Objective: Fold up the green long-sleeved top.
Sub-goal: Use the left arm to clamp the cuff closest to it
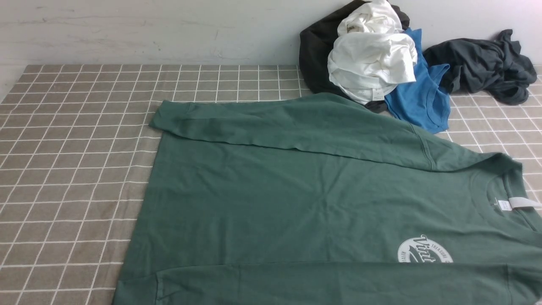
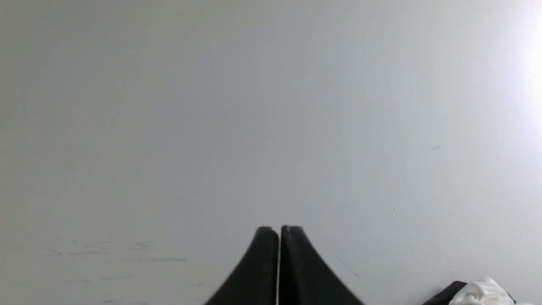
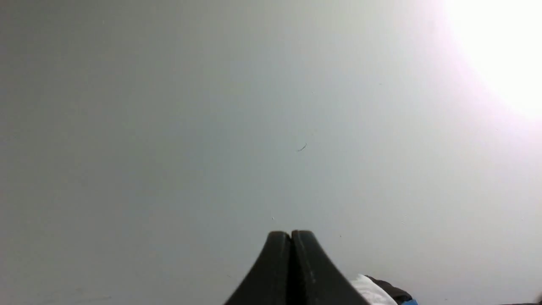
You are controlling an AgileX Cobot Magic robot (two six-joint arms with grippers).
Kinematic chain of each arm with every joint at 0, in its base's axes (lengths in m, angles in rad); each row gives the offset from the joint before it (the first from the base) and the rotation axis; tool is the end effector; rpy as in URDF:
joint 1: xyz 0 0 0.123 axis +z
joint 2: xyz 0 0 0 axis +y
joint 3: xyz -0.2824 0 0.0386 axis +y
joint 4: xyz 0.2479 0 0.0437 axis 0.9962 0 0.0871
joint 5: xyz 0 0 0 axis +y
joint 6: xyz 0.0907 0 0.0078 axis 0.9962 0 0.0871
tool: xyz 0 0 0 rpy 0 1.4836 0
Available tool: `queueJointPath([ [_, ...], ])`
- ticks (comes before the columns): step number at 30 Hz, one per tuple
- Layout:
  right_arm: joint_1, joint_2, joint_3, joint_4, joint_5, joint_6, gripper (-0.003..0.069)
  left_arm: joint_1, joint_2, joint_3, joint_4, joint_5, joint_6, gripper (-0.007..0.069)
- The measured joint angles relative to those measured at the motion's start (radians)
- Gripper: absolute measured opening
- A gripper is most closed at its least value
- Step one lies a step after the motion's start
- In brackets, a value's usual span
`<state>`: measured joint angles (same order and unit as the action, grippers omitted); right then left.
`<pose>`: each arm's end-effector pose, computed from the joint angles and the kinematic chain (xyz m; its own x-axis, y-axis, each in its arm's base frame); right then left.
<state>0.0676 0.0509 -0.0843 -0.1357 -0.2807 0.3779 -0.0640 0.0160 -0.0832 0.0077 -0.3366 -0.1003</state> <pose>0.0498 0.0068 0.2631 0.3507 0.2691 -0.8970 -0.1938 0.9580 0.2116 0.0429 -0.0030 0.2692 0.4623 -0.1227 -0.8782 0.1096 0.9907 -0.0807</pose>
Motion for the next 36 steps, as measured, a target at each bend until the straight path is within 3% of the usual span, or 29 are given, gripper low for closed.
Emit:
queueJointPath([
  [4,0.000,0.210,-0.308,-0.198,0.281,-0.010,-0.0011,0.001,0.220,-0.349,-0.008,0.367,0.001,-0.0007],
  [8,0.000,0.445,-0.473,-0.279,0.515,-0.012,-0.0011,0.002,0.463,-0.495,-0.008,0.634,0.003,-0.0007],
  [12,0.026,0.671,-0.535,-0.176,0.778,-0.054,-0.0010,0.002,0.727,-0.525,-0.064,0.877,0.016,-0.0007],
  [14,0.065,0.793,-0.547,-0.061,0.934,-0.163,-0.0010,0.001,0.880,-0.526,-0.135,0.992,0.077,0.0008],
  [16,0.087,0.842,-0.548,-0.013,0.980,-0.226,-0.0010,0.001,0.927,-0.526,-0.173,1.039,0.116,0.0029],
  [17,0.118,0.905,-0.548,0.049,1.023,-0.312,-0.0010,0.001,1.007,-0.529,-0.232,1.090,0.173,0.0073],
  [22,0.211,1.057,-0.548,0.204,0.998,-0.517,-0.0010,-0.001,1.242,-0.539,-0.380,1.114,0.304,0.0300],
  [25,0.238,1.103,-0.550,0.253,0.925,-0.576,-0.0010,-0.001,1.343,-0.566,-0.380,1.084,0.288,0.0365],
  [31,0.240,1.127,-0.550,0.282,0.845,-0.601,-0.0010,-0.001,1.465,-0.595,-0.338,1.018,0.265,0.0328],
  [36,0.240,1.127,-0.551,0.294,0.836,-0.604,-0.0010,-0.001,1.527,-0.595,-0.336,0.985,0.267,0.0218],
])
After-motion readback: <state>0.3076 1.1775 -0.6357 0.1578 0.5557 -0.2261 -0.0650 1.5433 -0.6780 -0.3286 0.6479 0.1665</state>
